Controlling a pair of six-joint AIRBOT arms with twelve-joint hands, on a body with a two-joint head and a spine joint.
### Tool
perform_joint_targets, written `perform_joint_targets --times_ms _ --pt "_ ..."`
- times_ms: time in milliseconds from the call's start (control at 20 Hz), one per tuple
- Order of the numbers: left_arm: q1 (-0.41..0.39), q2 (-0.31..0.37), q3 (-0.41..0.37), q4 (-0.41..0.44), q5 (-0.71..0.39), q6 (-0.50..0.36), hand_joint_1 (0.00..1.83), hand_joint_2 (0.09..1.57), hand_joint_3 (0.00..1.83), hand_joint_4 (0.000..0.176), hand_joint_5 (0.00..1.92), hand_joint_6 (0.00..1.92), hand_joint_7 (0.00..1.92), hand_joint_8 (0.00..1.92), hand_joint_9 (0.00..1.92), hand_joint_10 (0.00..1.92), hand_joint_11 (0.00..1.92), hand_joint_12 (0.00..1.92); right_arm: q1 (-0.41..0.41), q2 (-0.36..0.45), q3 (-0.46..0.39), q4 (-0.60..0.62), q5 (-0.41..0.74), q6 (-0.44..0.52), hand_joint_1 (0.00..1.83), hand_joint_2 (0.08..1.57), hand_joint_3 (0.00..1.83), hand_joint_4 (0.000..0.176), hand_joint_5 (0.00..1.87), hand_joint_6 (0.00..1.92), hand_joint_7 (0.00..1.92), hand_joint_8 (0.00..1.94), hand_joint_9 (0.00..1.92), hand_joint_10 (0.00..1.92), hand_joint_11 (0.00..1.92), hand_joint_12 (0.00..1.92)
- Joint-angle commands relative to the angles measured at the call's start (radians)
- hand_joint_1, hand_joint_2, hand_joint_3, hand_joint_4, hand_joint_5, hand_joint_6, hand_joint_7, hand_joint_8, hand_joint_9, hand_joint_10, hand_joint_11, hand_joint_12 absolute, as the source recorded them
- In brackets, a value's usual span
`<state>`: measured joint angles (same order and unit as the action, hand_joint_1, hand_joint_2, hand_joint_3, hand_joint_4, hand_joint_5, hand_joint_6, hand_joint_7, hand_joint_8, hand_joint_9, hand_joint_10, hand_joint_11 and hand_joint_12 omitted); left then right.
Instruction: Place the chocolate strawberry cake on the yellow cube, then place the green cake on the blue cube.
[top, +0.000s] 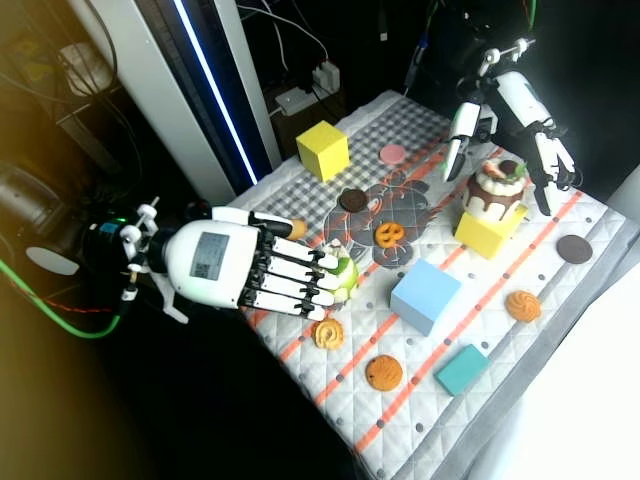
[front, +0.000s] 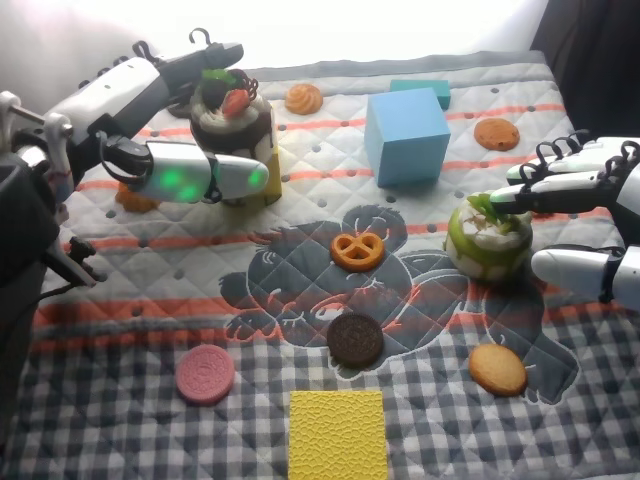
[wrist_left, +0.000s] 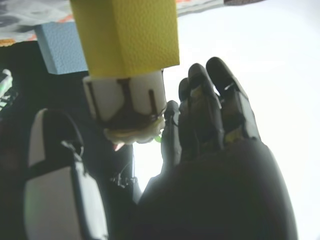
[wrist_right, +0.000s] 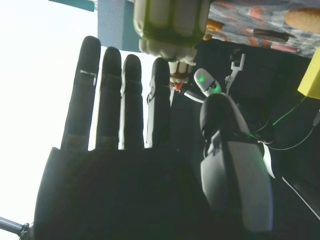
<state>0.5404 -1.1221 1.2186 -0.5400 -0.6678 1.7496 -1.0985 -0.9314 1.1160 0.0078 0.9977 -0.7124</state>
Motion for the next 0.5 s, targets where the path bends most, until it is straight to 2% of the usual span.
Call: perform_joint_targets --times_ms 0,50,100,150,200,250,300,350,400,450 --pt "-0.005 0.014 -0.001 0.018 -0.139 -0.008 0.81 0.87 0.0 0.172 0.19 0.0 0.3 0.0 0.41 0.01 0.0 1.34 0.008 -0.002 0.003 0.02 0.118 0.004 0.17 1.33 0.0 0.045 0.59 0.0 0.44 0.0 0.45 0.0 0.37 0.47" --pt "-0.002 0.022 -0.01 0.017 -0.157 -0.008 0.85 0.87 0.0 0.176 0.15 0.0 0.24 0.01 0.32 0.04 0.0 1.06 0.008 -0.002 0.003 0.02 0.119 0.004 0.23 1.33 0.0 0.029 0.59 0.0 0.45 0.0 0.45 0.0 0.35 0.48" --pt "-0.001 0.027 -0.015 0.017 -0.165 -0.008 0.85 0.87 0.0 0.176 0.15 0.0 0.24 0.01 0.32 0.04 0.0 1.06 0.008 -0.002 0.003 0.02 0.119 0.004 0.23 1.33 0.0 0.029 0.59 0.0 0.45 0.0 0.45 0.0 0.35 0.48" --pt "0.001 0.032 -0.022 0.017 -0.176 -0.008 0.82 0.88 0.0 0.175 0.13 0.01 0.21 0.01 0.27 0.02 0.0 0.83 0.008 -0.002 0.002 0.02 0.119 0.004 0.24 1.33 0.0 0.036 0.59 0.0 0.46 0.0 0.46 0.01 0.36 0.49" --pt "0.007 0.044 -0.037 0.017 -0.197 -0.008 0.83 0.88 0.0 0.171 0.09 0.0 0.12 0.01 0.15 0.01 0.0 0.47 0.008 -0.002 0.002 0.02 0.119 0.004 0.24 1.33 0.0 0.035 0.59 0.0 0.47 0.01 0.48 0.01 0.36 0.49" --pt "0.012 0.05 -0.045 0.017 -0.213 -0.008 0.83 0.88 0.0 0.171 0.09 0.0 0.12 0.01 0.15 0.01 0.0 0.47 0.008 -0.002 0.002 0.021 0.119 0.005 0.24 1.33 0.0 0.035 0.59 0.0 0.47 0.01 0.48 0.01 0.36 0.49" --pt "0.02 0.061 -0.06 0.017 -0.238 -0.008 0.8 0.88 0.0 0.161 0.06 0.0 0.04 0.01 0.04 0.01 0.0 0.12 0.008 -0.001 0.002 0.021 0.122 0.005 0.2 1.33 0.0 0.03 0.59 0.0 0.47 0.0 0.47 0.0 0.36 0.49" --pt "0.029 0.073 -0.076 0.017 -0.265 -0.009 0.8 0.88 0.0 0.161 0.06 0.0 0.04 0.01 0.04 0.01 0.0 0.12 0.008 -0.001 0.002 0.021 0.128 0.006 0.2 1.33 0.0 0.03 0.59 0.0 0.47 0.0 0.47 0.0 0.36 0.49" --pt "0.041 0.087 -0.092 0.017 -0.291 -0.014 0.78 0.88 0.0 0.169 0.01 0.0 0.0 0.0 0.0 0.0 0.0 0.0 0.008 0.0 0.002 0.022 0.135 0.009 0.12 1.32 0.0 0.046 0.58 0.0 0.47 0.0 0.47 0.0 0.38 0.5" --pt "0.092 0.129 -0.133 0.038 -0.378 -0.106 0.73 0.86 0.0 0.173 0.0 0.0 0.0 0.0 0.0 0.0 0.0 0.0 0.009 0.003 0.0 0.025 0.161 0.012 0.14 1.28 0.0 0.045 0.58 0.0 0.46 0.0 0.48 0.0 0.32 0.63"
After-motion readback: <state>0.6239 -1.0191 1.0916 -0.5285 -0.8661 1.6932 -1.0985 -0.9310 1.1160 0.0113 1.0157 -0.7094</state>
